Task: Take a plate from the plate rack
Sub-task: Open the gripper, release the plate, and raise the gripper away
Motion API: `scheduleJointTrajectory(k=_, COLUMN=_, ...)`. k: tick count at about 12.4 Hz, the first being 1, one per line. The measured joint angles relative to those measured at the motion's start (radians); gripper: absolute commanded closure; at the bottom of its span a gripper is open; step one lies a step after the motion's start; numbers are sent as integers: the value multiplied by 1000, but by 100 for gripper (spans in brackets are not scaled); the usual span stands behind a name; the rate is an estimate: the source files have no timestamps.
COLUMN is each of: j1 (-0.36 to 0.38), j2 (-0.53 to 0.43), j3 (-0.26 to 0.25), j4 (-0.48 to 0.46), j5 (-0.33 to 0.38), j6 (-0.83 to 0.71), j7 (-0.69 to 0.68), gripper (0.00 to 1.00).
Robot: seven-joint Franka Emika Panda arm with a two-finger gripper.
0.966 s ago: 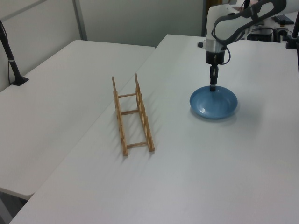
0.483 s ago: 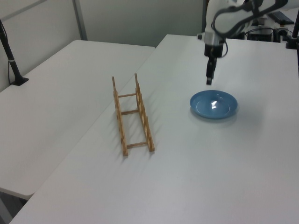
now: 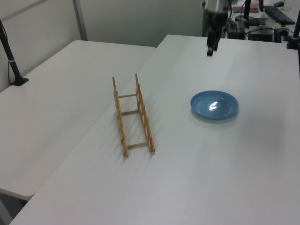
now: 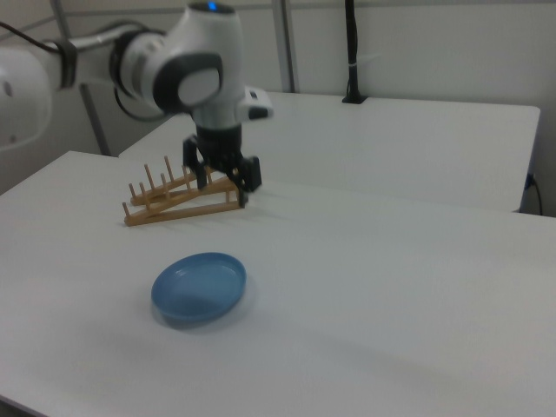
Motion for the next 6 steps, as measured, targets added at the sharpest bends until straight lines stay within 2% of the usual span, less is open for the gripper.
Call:
scheduleJointTrajectory(k=3, j1=0, j2=-36, j3=0, j4=104, j5=0, j6=-170, j7=149, gripper=0)
scheduleJointTrajectory(k=6, j1=2, j2=-79, j3=3, j4=145, j5=0, j6=-283, j7=289, gripper=0)
